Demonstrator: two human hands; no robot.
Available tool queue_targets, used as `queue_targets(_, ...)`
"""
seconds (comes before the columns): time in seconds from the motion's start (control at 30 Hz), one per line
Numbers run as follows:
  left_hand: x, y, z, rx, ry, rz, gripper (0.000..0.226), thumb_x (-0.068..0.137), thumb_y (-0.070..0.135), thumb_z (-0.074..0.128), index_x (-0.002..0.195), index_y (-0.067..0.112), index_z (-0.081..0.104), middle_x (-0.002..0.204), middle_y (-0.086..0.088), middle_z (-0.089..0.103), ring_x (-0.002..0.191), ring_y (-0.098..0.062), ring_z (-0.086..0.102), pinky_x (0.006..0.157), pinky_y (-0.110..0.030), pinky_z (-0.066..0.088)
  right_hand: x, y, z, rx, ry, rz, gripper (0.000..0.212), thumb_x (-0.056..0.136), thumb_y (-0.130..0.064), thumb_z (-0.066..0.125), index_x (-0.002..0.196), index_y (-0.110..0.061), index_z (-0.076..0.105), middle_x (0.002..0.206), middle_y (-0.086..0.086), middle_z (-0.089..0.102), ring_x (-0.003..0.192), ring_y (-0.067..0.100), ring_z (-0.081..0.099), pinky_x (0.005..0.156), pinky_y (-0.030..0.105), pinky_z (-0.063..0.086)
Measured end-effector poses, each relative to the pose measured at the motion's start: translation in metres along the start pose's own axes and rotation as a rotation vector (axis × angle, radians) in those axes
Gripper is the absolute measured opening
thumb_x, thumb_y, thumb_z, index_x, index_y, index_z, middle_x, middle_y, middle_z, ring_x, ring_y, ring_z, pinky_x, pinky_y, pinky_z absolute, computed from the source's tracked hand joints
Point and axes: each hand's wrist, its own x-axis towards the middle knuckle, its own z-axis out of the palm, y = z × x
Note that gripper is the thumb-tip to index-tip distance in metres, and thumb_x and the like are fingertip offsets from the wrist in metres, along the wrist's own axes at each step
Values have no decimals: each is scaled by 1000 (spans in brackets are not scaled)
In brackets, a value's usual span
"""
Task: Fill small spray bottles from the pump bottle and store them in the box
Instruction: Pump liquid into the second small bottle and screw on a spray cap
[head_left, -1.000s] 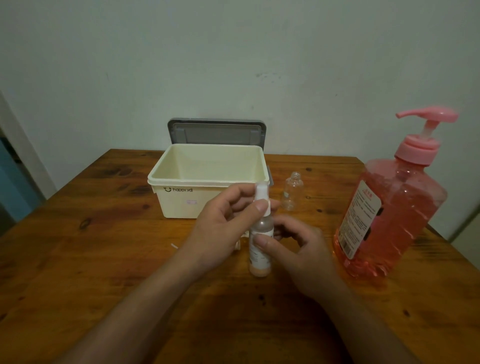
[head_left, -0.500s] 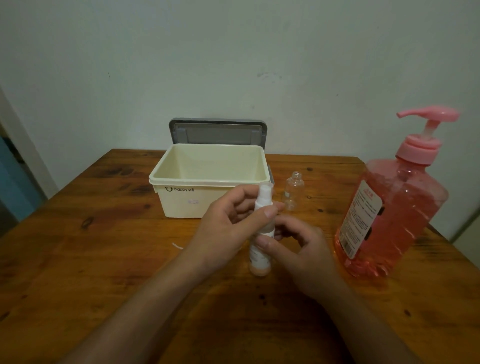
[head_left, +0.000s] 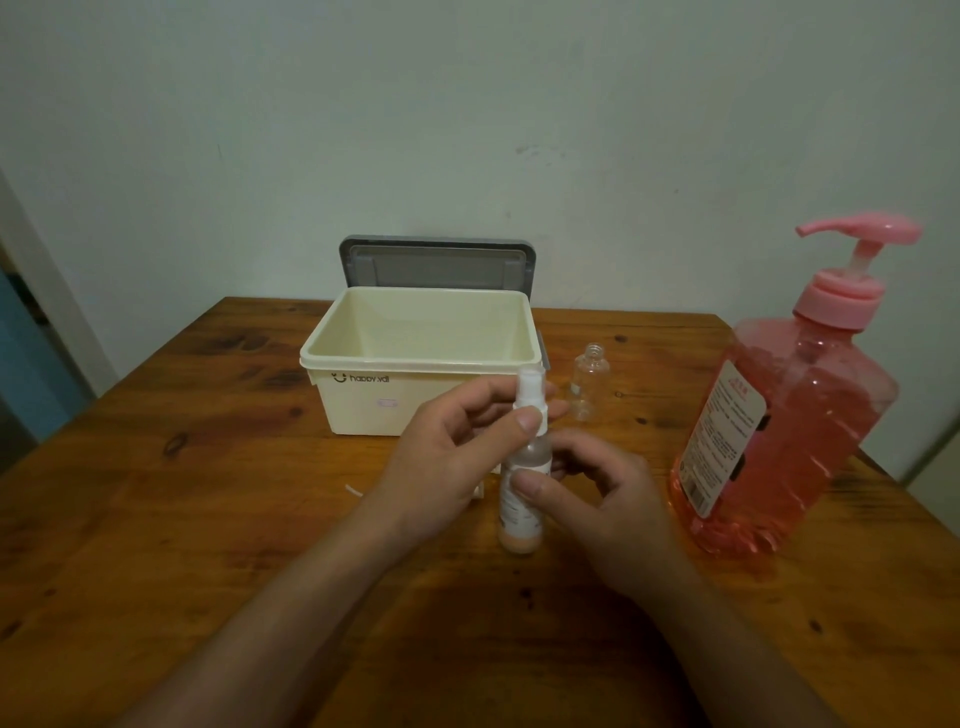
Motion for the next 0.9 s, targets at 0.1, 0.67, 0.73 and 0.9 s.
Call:
queue_targets(0.1,2,-2,1,36,32,12,37,77,21,66,112,9,67,111,-3,69,95,1,67,73,-12,51,0,1,0,-9,-9,-1,37,82,-44,64,110,-22,70,95,-7,72,90,17,65,77,28,52)
queue_targets(0.67,2,-7,-2,32,47,2,39,76,17,68,115,10,65,100,-8,73,91,-7,69,76,-19,55,-1,0,0,-14,-17,-6,32,81,-46,63,109,-32,68,96,-10,72,90,15,65,77,24,52)
queue_targets(0.73,1,-6,-4,3,17,-11,44,77,19,65,120,12,61,104,-5,74,97,-12,70,79,-22,56,-1,0,0,-13,-16,-8,29,81,-45,63,106,-30,69,95,-11,72,90,15,65,77,23,51)
queue_targets(0.9,0,-4,-2,-25,8,-1,35,81,19,68,114,8,65,108,-4,72,97,-8,69,76,-17,53,-1,1,0,-22,-17,-4,32,81,-46,63,107,-28,69,95,-11,72,90,15,65,76,23,51)
